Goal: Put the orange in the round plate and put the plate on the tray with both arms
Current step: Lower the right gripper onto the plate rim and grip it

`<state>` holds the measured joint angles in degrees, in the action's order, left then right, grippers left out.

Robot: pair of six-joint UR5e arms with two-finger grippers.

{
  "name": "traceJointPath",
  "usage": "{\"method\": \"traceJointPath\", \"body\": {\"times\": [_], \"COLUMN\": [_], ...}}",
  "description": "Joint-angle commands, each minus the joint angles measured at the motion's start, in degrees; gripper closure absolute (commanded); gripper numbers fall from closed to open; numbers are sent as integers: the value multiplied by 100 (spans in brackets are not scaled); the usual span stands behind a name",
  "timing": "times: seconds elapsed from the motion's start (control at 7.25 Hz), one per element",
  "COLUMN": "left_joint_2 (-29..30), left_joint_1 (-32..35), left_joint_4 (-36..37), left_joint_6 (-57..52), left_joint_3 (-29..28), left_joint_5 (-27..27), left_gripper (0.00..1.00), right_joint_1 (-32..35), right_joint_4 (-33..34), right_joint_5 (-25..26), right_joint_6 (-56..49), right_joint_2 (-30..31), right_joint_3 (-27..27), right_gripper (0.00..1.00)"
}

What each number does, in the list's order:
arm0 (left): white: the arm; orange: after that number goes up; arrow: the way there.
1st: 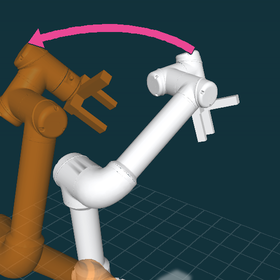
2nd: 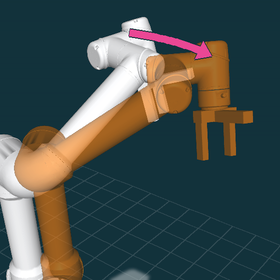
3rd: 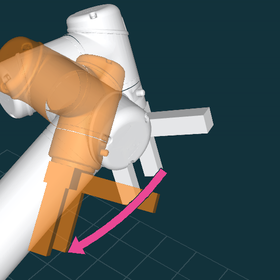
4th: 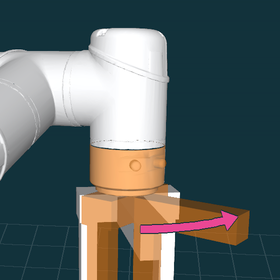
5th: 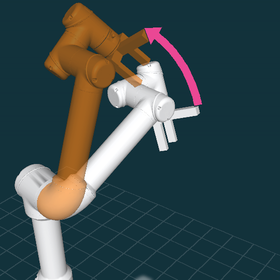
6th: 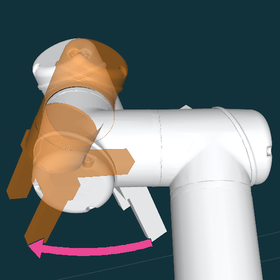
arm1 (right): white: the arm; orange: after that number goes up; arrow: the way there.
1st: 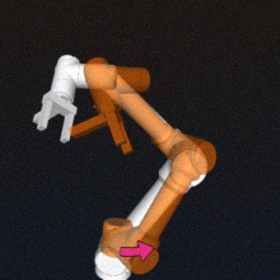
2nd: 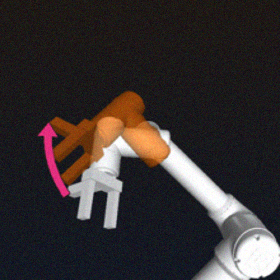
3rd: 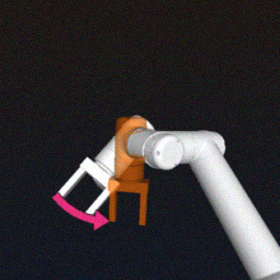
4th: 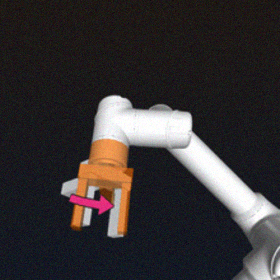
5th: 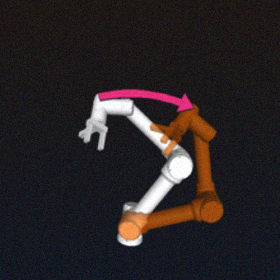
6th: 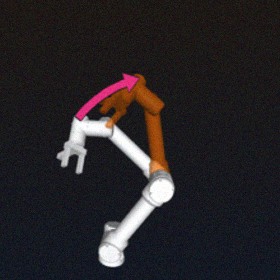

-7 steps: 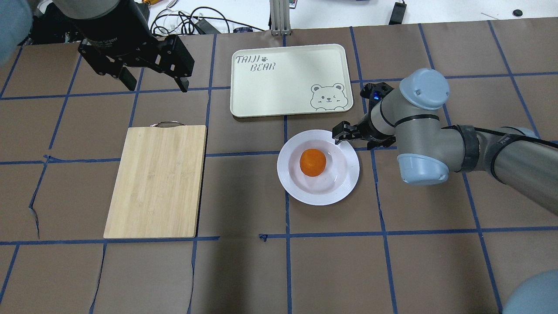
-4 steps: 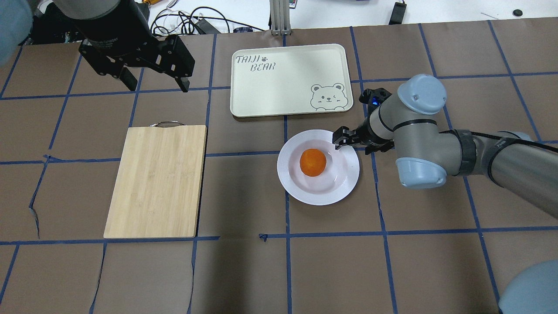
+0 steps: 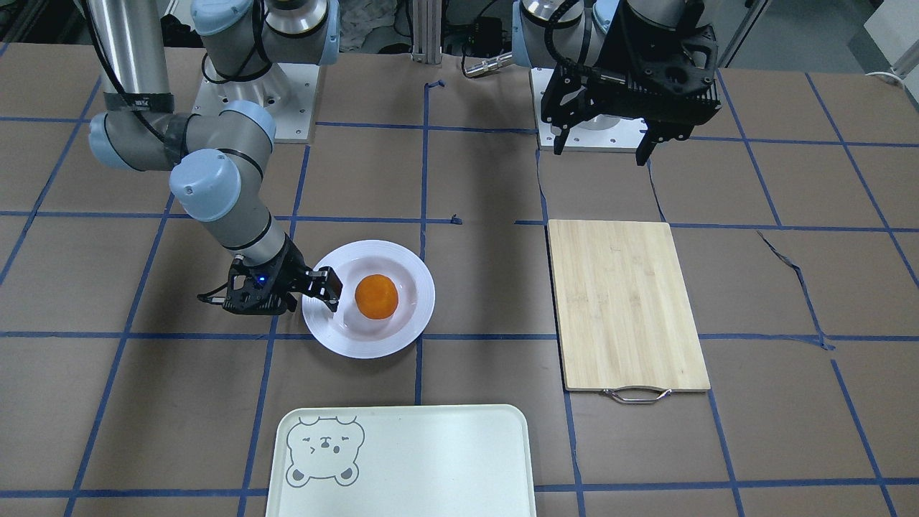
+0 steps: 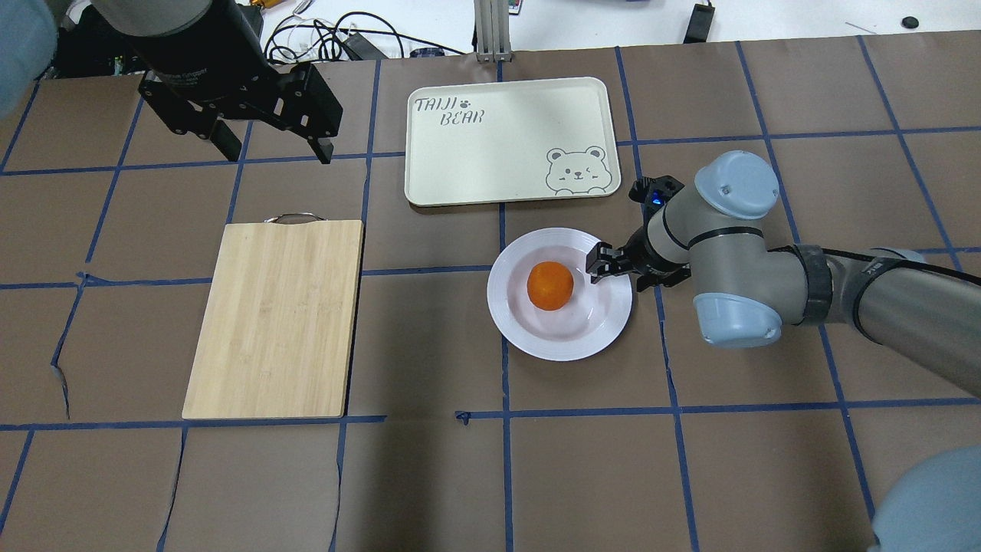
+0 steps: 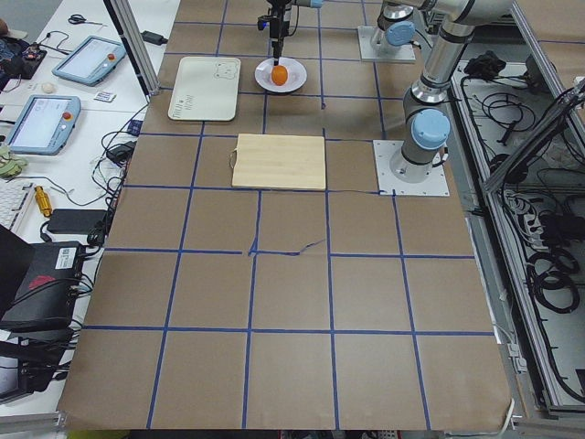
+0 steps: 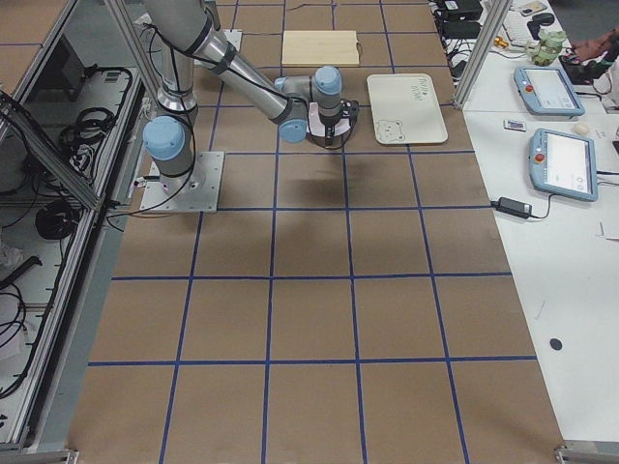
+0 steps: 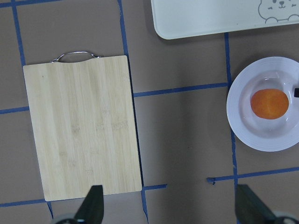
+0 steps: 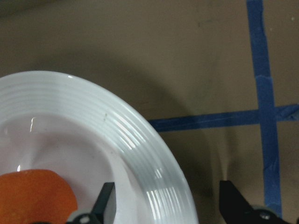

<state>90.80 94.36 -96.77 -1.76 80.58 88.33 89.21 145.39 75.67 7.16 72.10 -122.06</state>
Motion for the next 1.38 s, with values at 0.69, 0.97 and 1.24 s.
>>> {"method": "traceJointPath", "body": {"times": [0.69, 0.97, 1.24], "left_joint_2": [-44, -44, -44], "left_joint_1": [-14, -14, -14], "left_joint_4": [0, 0, 0], "left_joint_6": [0, -9, 0], "left_joint_3": [63, 63, 72], "left_joint_5": [9, 9, 9], "left_gripper": [0, 0, 0], "right_joint_1": [-9, 0, 17], "right_joint_4": [-325, -450, -459], "right_joint_5": [-237, -246, -246], "right_joint_6": [225, 225, 233], "right_joint_2": [-83, -30, 31], "right_joint_3": [-64, -55, -11], "right_gripper": [64, 86, 100]}}
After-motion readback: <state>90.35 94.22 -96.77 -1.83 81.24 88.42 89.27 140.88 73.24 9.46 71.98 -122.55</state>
